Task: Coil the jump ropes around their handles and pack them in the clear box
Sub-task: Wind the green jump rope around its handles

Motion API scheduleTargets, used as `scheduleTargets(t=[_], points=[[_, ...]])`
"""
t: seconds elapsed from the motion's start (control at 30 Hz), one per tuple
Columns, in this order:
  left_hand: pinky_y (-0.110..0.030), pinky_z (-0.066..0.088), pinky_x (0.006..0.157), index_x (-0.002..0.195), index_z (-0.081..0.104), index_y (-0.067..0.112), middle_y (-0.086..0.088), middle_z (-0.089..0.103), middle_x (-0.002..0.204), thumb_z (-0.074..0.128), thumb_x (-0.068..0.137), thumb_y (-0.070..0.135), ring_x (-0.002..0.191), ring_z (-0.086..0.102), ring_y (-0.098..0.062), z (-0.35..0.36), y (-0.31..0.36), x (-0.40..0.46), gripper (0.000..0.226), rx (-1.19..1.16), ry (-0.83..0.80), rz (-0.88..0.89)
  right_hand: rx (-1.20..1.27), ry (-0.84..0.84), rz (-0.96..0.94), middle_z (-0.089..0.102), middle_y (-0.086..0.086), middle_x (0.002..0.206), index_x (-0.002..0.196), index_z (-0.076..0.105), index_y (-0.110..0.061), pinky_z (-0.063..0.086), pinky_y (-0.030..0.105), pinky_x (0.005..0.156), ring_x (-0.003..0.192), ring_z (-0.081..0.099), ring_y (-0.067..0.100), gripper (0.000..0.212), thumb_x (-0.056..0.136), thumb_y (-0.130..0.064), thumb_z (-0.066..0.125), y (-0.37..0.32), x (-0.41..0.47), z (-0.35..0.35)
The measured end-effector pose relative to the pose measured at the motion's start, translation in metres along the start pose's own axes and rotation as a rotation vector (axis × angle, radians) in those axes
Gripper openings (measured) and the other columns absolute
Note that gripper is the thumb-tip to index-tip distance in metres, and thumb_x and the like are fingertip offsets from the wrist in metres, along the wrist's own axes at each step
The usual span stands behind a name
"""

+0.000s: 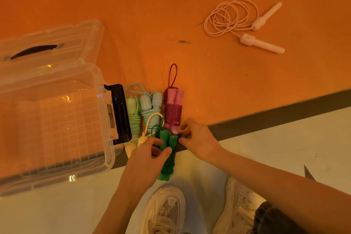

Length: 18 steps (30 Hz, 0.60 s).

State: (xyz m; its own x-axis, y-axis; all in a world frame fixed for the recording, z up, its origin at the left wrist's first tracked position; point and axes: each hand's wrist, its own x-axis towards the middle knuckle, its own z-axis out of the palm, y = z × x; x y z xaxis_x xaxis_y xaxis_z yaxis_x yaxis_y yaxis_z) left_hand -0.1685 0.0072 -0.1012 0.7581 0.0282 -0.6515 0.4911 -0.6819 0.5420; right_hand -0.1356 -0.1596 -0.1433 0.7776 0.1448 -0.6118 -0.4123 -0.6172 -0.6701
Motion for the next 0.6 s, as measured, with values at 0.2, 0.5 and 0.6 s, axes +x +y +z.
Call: scheduleTargets(t=[0.2,0.5,0.6], points=[[-0.039,0.056,0.078,0.101,0.061,0.031,0.008,0.065,0.089,0.063,0.086,0.045,0.082,0.064,-0.009,-0.008,0.035,0.023,0.021,-0.036,-0.033,0.042,0.016,0.048,0.068,0.068,0.011,0.092,0.104,0.056,-0.013,0.053,0.034,0.068,0.080,0.064,0.026,0.022,0.084,-0.008,0.061,0.012,0.009,-0.041],[-0.044,0.057,0.080,0.099,0.059,0.030,0.002,0.062,0.096,0.063,0.088,0.038,0.085,0.066,-0.018,-0.016,0.101,0.036,0.015,-0.031,-0.112,0.106,0.139,0.193,0.134,0.071,0.014,0.088,0.104,0.058,-0.009,0.057,0.047,0.078,0.081,0.068,0.028,0.017,0.088,-0.008,0.062,0.006,0.003,-0.113],[-0.042,0.057,0.081,0.111,0.058,0.025,0.003,0.061,0.100,0.064,0.088,0.038,0.088,0.065,-0.016,-0.016,0.124,0.044,0.027,-0.010,-0.121,0.135,0.182,0.222,0.148,0.071,0.015,0.090,0.108,0.058,-0.007,0.057,0.045,0.081,0.083,0.068,0.026,0.019,0.089,-0.009,0.061,0.003,0.000,-0.135]])
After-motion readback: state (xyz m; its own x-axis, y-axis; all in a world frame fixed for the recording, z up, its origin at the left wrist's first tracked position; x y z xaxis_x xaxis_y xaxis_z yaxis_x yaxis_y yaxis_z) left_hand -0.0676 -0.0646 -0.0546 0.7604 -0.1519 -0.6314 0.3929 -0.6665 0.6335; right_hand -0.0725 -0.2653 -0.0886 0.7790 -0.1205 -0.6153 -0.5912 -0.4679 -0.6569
